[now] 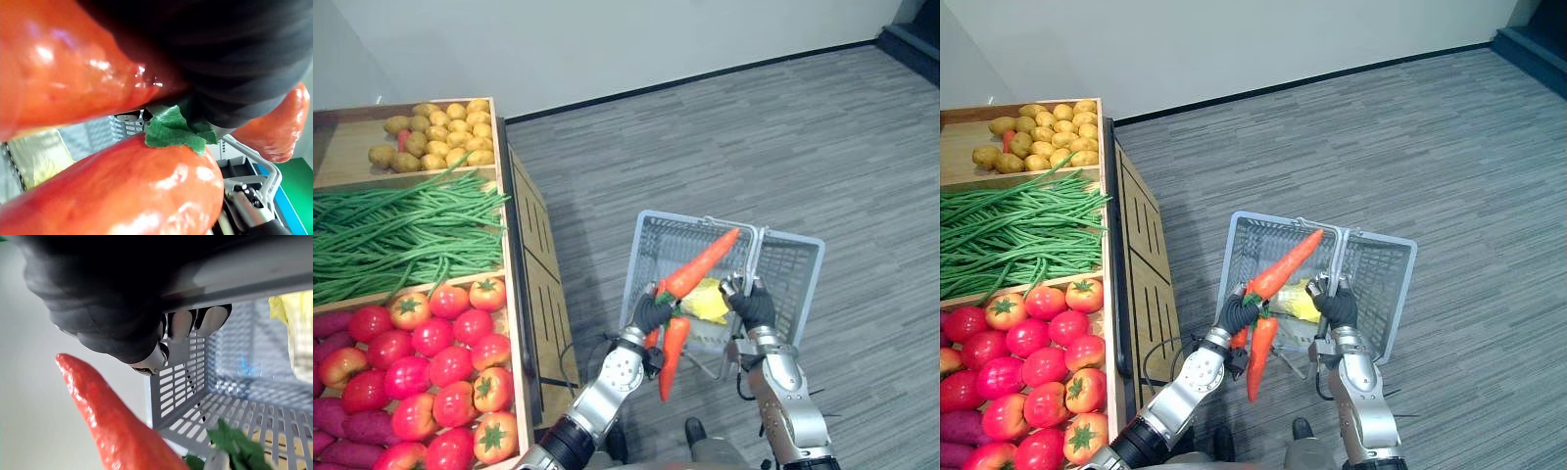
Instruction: Pick vegetable in the basket
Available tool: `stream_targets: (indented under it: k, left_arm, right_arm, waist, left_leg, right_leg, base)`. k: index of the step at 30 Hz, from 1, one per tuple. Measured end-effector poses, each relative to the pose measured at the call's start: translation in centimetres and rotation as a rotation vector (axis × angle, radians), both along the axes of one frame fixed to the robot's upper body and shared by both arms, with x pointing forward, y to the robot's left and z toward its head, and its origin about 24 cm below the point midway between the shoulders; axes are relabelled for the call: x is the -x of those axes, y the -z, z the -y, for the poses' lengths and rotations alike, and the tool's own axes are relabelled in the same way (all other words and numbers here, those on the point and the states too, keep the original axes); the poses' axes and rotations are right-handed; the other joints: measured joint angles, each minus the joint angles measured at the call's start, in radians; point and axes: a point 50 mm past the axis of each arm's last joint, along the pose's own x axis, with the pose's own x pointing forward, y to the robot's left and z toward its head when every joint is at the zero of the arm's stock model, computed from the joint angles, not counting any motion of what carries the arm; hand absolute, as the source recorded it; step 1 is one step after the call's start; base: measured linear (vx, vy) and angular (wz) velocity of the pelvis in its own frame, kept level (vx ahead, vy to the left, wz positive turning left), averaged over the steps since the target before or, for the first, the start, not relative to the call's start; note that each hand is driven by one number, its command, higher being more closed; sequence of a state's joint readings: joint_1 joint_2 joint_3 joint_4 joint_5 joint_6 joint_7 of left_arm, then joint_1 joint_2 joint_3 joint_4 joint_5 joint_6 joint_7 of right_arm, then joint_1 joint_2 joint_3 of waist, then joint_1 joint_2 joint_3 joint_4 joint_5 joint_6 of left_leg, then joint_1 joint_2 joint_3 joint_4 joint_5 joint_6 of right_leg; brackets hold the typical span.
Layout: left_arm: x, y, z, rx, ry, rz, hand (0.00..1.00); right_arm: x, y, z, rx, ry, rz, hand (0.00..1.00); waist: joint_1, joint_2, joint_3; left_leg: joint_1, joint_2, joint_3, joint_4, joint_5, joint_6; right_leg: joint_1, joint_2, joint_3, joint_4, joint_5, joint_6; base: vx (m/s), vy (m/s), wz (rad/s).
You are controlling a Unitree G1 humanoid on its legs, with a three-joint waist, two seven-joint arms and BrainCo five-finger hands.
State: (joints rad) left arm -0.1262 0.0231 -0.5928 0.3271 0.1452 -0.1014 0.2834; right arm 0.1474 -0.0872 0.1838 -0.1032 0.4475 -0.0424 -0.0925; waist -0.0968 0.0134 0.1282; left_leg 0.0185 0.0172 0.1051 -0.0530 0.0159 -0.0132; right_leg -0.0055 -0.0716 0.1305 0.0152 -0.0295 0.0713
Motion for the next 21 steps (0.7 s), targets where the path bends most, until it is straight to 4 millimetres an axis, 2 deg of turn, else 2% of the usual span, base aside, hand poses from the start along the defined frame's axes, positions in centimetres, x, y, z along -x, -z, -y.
stream_targets:
  k: [6,9,10,15,21]
  left_arm:
    - [0.0,1.5,-0.3,-0.053,-0.014,-0.059,1.0]
    - [-0.4,1.8,-0.6,-0.077,-0.031,-0.066,1.0]
    - [-0.4,1.9,-0.7,-0.083,-0.034,-0.068,0.0]
    - [-1.2,1.9,-0.7,-0.113,-0.035,-0.064,0.0]
    - [-1.3,2.2,-0.7,-0.138,-0.028,-0.075,0.0]
  right_arm:
    - [1.1,0.8,-2.8,-0.188,-0.114,-0.066,1.0]
    - [1.5,0.8,-3.9,-0.224,-0.187,-0.068,1.0]
    - [1.5,0.8,-4.1,-0.224,-0.202,-0.067,1.0]
    - [2.0,0.6,-5.7,-0.312,-0.292,-0.078,1.0]
    - [2.1,0.4,-6.1,-0.337,-0.32,-0.069,1.0]
  waist:
    - [-0.002,-0.023,-0.015]
    - [0.0,-0.037,-0.024]
    - [0.0,-0.04,-0.026]
    - [-0.004,-0.049,-0.031]
    - [-0.008,-0.049,-0.032]
  left_leg:
    - [0.007,-0.001,-0.011,-0.02,0.012,-0.002]
    - [0.004,-0.002,-0.016,-0.021,0.013,-0.002]
    - [0.004,-0.002,-0.017,-0.021,0.013,-0.002]
    - [0.002,-0.001,-0.018,-0.02,0.014,-0.003]
    - [0.003,-0.001,-0.017,-0.018,0.014,-0.003]
  right_leg:
    - [0.002,0.0,-0.012,0.0,0.0,0.0]
    - [0.002,-0.001,-0.018,-0.002,0.0,0.0]
    - [0.002,-0.002,-0.019,-0.002,0.0,0.0]
    - [0.002,-0.001,-0.021,-0.004,0.001,-0.001]
    - [0.003,-0.001,-0.02,-0.003,0.001,-0.002]
  base:
    - [-0.02,-0.013,0.03]
    - [-0.01,-0.009,0.06]
    - [0.0,-0.01,0.06]
    - [0.0,-0.003,0.01]
    - [0.0,0.0,0.0]
